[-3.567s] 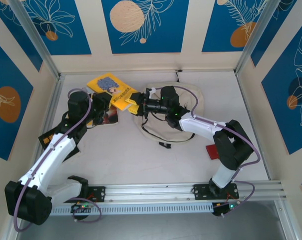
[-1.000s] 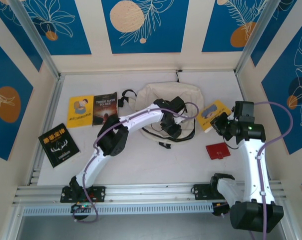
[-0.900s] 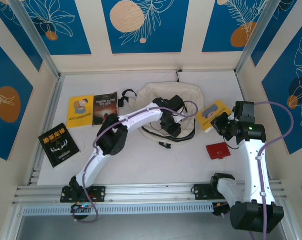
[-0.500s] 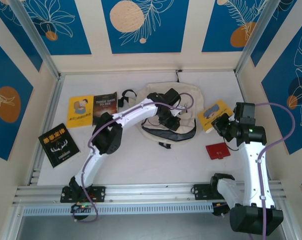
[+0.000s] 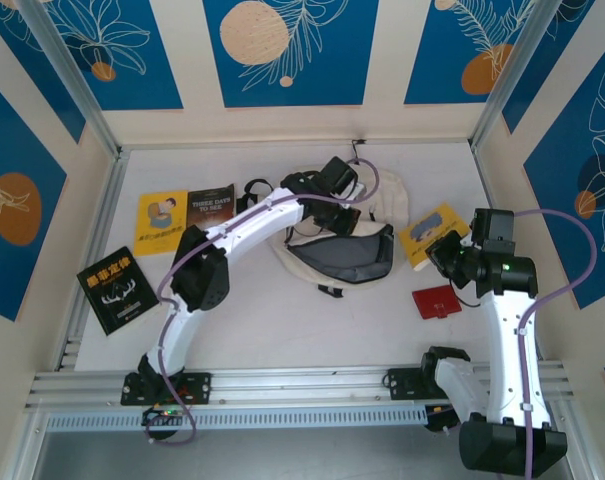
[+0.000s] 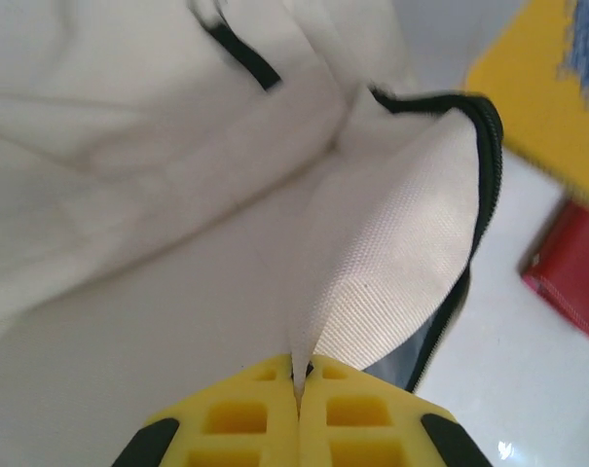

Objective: Pack the student bag

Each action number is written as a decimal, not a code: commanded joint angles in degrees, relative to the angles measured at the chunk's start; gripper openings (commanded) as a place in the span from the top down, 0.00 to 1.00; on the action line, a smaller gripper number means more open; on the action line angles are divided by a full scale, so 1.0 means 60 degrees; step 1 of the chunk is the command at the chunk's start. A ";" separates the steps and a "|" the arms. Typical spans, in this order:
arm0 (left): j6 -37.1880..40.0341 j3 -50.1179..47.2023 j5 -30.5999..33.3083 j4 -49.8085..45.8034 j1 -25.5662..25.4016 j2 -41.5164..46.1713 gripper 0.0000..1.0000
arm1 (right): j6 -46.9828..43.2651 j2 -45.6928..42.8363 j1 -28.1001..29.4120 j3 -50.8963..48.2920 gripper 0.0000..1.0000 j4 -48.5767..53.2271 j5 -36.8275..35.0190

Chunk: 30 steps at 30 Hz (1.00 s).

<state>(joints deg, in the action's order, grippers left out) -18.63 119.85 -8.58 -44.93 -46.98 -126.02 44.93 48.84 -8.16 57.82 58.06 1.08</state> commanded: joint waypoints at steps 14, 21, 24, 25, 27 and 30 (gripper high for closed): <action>-0.1139 0.2569 -0.0024 0.1941 0.0144 0.0016 1.00 | 0.1046 -0.0066 0.1405 0.0225 1.00 -0.1557 0.2483; -0.0778 0.2569 -0.0495 0.1926 0.0073 0.0128 1.00 | 0.1735 0.0516 0.2268 -0.0506 1.00 -0.3124 0.2353; -0.0789 0.2569 -0.0547 0.1870 0.0060 0.0156 1.00 | 0.2140 0.0789 0.2302 -0.0846 1.00 -0.4112 0.2325; -0.0811 0.2569 -0.0561 0.1863 0.0062 0.0166 1.00 | 0.2359 0.0881 0.2305 -0.0990 1.00 -0.4557 0.2365; -0.0850 0.2569 -0.0598 0.1885 0.0066 0.0187 1.00 | 0.2800 0.1068 0.2342 -0.1272 1.00 -0.5559 0.2419; -0.0919 0.2572 -0.0543 0.1892 0.0066 0.0244 1.00 | 0.3262 0.1451 0.2394 -0.1403 1.00 -0.6646 0.2268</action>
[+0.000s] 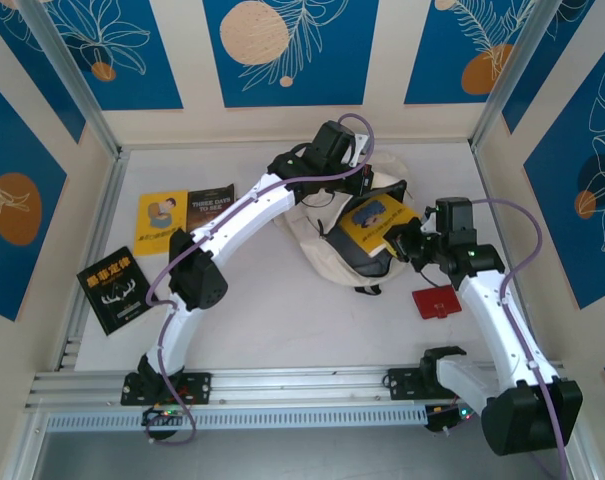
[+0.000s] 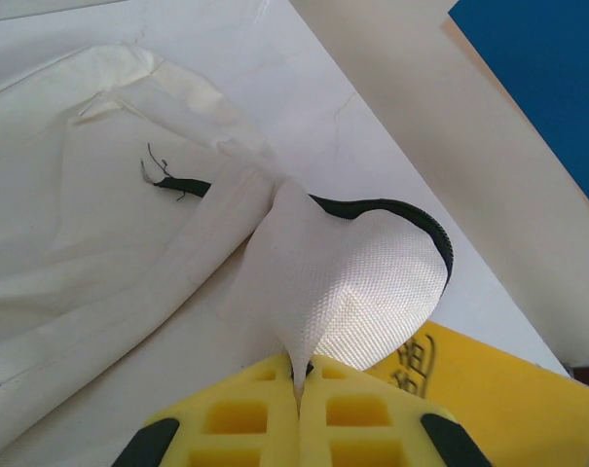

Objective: Pack the student bag

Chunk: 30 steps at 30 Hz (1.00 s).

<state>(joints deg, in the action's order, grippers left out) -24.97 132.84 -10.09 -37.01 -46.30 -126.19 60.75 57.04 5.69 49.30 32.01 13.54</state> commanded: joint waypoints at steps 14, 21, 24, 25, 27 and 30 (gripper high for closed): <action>-0.0555 0.1020 -0.0545 0.0442 0.0115 -0.0062 1.00 | 0.1281 0.3153 0.1489 -0.0511 1.00 -0.6554 -0.2707; -0.0580 0.1021 -0.0586 0.0328 0.0108 -0.0059 1.00 | 0.1460 0.4223 0.1656 -0.0955 1.00 -0.8604 -0.2690; -0.0599 0.1008 -0.0573 0.0267 0.0115 -0.0063 1.00 | 0.1761 0.4697 0.1615 -0.0989 1.00 -0.9410 -0.2430; -0.0599 0.1006 -0.0570 0.0240 0.0119 -0.0053 1.00 | 0.1857 0.4902 0.1592 -0.0889 1.00 -0.9382 -0.2397; -0.0599 0.1017 -0.0548 0.0195 0.0120 -0.0050 1.00 | 0.1894 0.5342 0.1572 -0.0618 1.00 -0.9348 -0.2171; -0.0620 0.1007 -0.0355 0.0072 0.0120 -0.0060 1.00 | 0.1963 0.5849 0.1616 -0.0435 0.90 -0.9200 -0.1822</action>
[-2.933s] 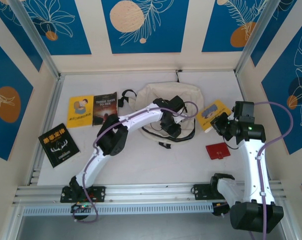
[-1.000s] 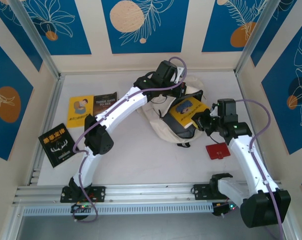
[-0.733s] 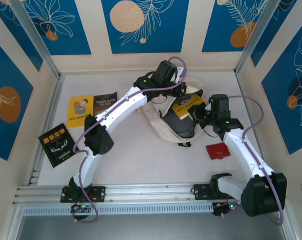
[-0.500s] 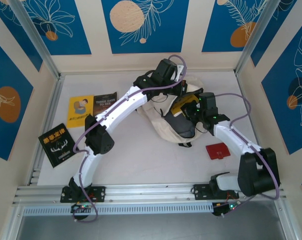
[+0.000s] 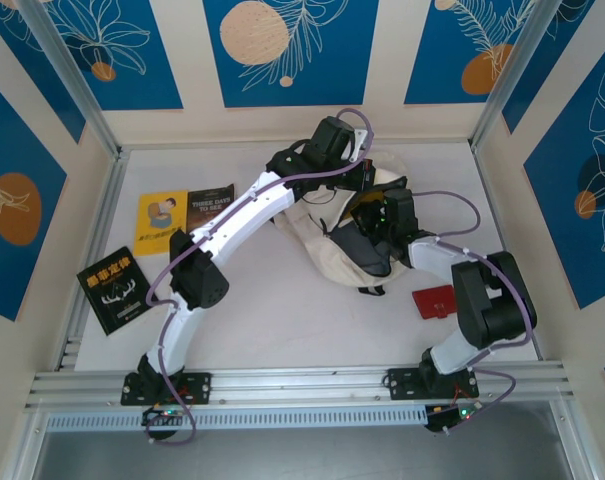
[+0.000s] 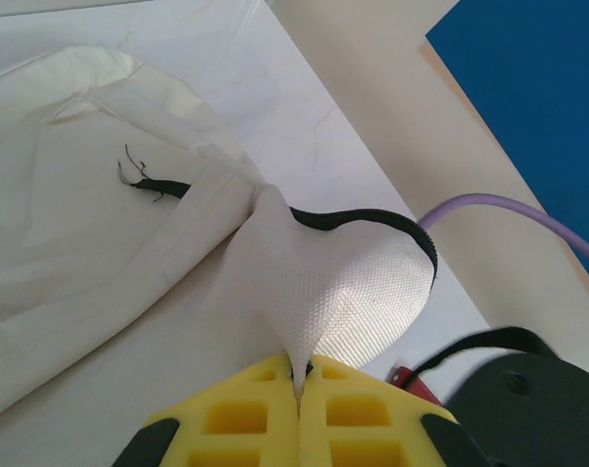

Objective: Pack the student bag

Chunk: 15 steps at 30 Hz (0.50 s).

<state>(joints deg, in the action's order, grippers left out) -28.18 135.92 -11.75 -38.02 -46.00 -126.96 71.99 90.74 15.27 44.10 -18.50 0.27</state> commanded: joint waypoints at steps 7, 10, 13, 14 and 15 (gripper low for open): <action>-0.0012 0.0432 0.0434 -0.0021 0.0179 -0.0101 1.00 | -0.0236 -0.0469 0.0297 0.0276 0.41 0.1344 0.0159; 0.0039 0.0411 0.0667 -0.0063 0.0235 -0.0219 1.00 | -0.0498 -0.1187 0.0453 -0.0184 0.29 0.1951 0.0086; 0.0109 0.0272 0.1020 -0.0110 0.0275 -0.0235 1.00 | -0.0552 -0.1976 0.0688 -0.0680 0.25 0.2429 0.0010; 0.0124 0.0159 0.1103 -0.0083 0.0294 -0.0206 1.00 | -0.0654 -0.2284 0.0785 -0.0793 0.25 0.2760 -0.0075; 0.0142 0.0062 0.1128 -0.0052 0.0307 -0.0187 1.00 | -0.0771 -0.2555 0.0891 -0.0897 0.25 0.3040 -0.0170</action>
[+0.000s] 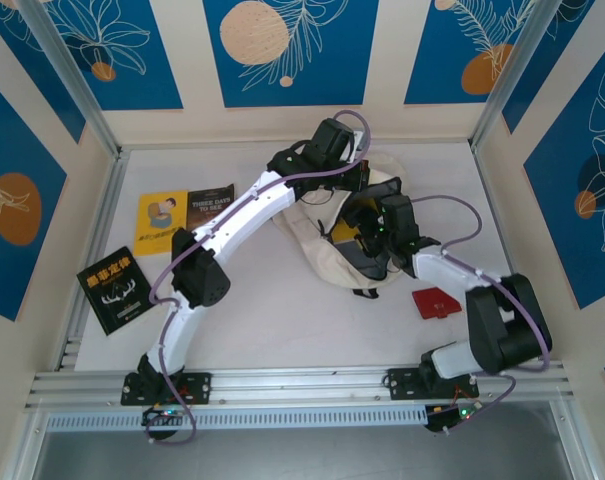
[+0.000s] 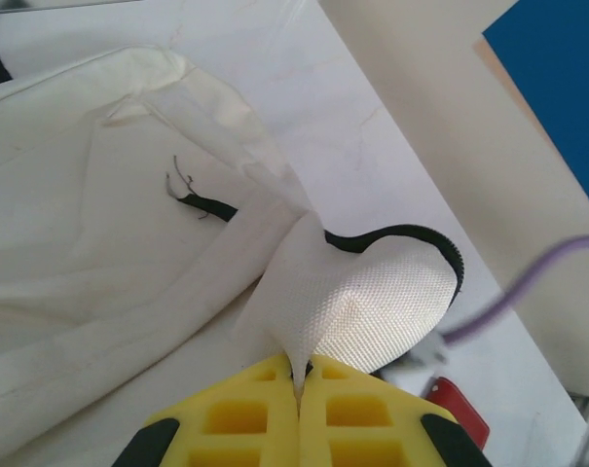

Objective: Pack the student bag

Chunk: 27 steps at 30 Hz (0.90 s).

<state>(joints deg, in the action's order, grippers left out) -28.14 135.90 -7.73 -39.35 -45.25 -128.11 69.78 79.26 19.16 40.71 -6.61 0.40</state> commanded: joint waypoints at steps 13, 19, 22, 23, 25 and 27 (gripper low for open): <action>0.0108 -0.2288 -0.0148 0.0320 0.0562 0.1157 0.35 | -0.1864 -0.4808 0.0894 -0.0391 0.30 0.6731 -0.2889; 0.0716 -0.5360 0.0405 0.1253 0.0815 0.3043 0.05 | -0.2759 -0.4514 0.0850 0.0962 0.25 0.6781 -0.2343; 0.0622 -0.6907 0.1229 0.1529 0.1037 0.3818 0.00 | -0.2922 -0.3654 0.0920 0.1566 0.24 0.6460 -0.1613; 0.0525 -0.7302 0.1365 0.1559 0.1174 0.4016 0.00 | -0.2965 -0.3364 0.0987 0.1757 0.24 0.6382 -0.1437; 0.0209 -0.8225 0.1688 0.1588 0.1556 0.4445 0.00 | -0.2993 -0.2633 0.1192 0.2145 0.24 0.6319 -0.1194; -0.0119 -0.9033 0.2020 0.1642 0.1997 0.4805 0.00 | -0.2919 -0.2001 0.1437 0.2450 0.24 0.6202 -0.1007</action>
<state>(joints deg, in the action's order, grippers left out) -26.37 86.78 -0.89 -30.65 -37.01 -101.36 53.76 63.83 26.22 52.84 30.89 -9.37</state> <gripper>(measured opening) 0.999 0.763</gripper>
